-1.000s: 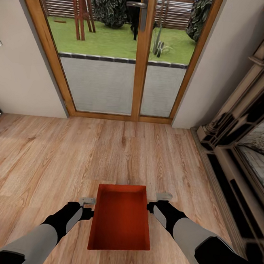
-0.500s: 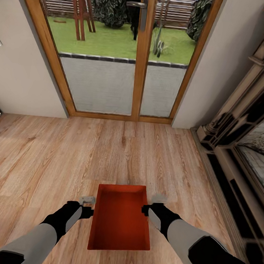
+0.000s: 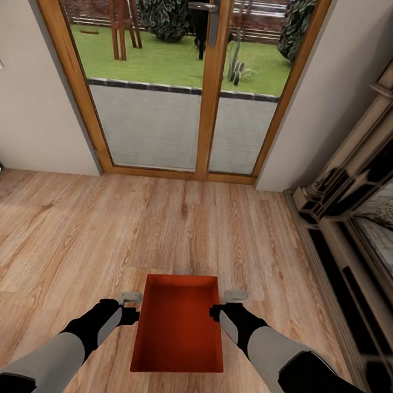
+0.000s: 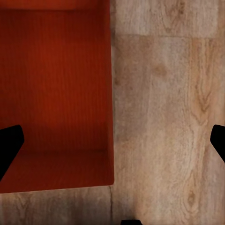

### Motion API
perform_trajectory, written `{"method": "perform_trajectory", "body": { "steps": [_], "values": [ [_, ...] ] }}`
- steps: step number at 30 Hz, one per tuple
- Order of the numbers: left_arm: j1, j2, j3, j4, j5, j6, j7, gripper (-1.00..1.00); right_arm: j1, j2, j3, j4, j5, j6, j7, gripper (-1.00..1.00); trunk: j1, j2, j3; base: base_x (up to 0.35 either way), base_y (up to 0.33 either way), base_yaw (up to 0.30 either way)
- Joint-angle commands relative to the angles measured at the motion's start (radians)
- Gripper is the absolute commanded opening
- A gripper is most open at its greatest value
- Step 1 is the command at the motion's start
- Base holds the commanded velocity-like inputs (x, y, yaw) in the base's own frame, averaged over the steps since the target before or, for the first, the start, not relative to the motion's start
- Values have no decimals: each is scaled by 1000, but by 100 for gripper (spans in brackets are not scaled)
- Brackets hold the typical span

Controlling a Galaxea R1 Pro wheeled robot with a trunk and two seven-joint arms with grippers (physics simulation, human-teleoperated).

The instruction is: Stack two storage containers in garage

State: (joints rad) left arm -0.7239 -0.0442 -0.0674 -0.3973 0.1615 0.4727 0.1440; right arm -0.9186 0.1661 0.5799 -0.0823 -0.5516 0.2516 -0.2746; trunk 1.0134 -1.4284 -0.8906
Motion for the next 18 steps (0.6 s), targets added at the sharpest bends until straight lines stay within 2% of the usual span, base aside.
{"method": "perform_trajectory", "body": {
  "steps": [1, 14, 18],
  "values": [
    [0, 0, -7, -2, 10, 5, 8, 100, 0, 0, 9, -2, -7, 6, -6, 100, 0, 0, -1, 0, 0, 0],
    [0, -5, -8, -3, 9, 18, 15, 100, 0, -6, 12, -2, -7, 7, -5, 100, 0, 0, -1, 0, 0, 0],
    [0, -5, -9, -3, 9, 19, 16, 100, 0, -5, 12, -2, -7, 8, -5, 100, 15, -28, -13, 0, 0, 0]
  ]
}}
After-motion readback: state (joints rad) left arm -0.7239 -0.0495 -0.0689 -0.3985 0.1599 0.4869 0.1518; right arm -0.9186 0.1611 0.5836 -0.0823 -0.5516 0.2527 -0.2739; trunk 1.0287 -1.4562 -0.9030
